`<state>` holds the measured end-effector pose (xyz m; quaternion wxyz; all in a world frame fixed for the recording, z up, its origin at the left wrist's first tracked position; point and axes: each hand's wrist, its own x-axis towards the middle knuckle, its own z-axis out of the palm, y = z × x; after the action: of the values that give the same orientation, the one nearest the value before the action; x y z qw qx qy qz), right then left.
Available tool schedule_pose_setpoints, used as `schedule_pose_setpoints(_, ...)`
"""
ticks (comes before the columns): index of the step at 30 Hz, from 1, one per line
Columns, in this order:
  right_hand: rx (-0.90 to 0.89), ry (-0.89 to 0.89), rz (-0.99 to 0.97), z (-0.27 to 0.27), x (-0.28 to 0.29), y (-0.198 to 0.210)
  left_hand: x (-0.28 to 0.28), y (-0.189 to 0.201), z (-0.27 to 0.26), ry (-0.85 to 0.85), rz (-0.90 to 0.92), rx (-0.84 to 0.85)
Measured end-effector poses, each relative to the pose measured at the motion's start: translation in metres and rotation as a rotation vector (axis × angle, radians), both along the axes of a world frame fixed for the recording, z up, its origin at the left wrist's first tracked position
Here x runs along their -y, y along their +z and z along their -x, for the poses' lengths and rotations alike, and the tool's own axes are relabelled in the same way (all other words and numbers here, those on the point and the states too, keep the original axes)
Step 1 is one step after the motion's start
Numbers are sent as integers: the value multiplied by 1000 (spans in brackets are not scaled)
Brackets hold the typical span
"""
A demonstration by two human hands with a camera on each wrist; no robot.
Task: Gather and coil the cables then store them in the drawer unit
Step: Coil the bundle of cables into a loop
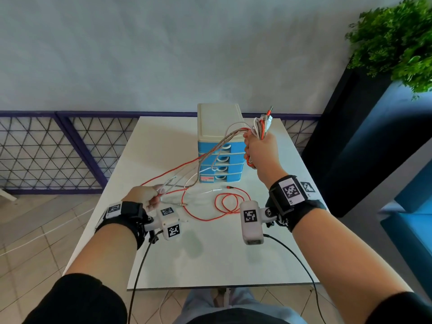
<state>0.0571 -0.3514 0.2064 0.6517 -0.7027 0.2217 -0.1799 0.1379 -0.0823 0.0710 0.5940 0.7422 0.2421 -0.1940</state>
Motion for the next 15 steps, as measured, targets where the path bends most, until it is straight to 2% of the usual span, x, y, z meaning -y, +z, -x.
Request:
schedule_pose_setpoints(4, -29, -14, 49, -1, 6, 3, 9, 16, 7, -53, -89, 209)
schedule_pose_setpoints(7, -38, 0, 53, -3, 6, 5, 15, 20, 11, -251, -176, 330)
schedule_pose_setpoints(10, -39, 27, 34, -4, 3, 5, 23, 23, 11, -409, -207, 322)
schedule_pose_setpoints(12, -50, 47, 33, -4, 2, 5, 28, 26, 12, -444, -217, 277)
schedule_pose_setpoints(15, -64, 82, 67, -4, -1, 5, 29, 26, 14, -465, -210, 319)
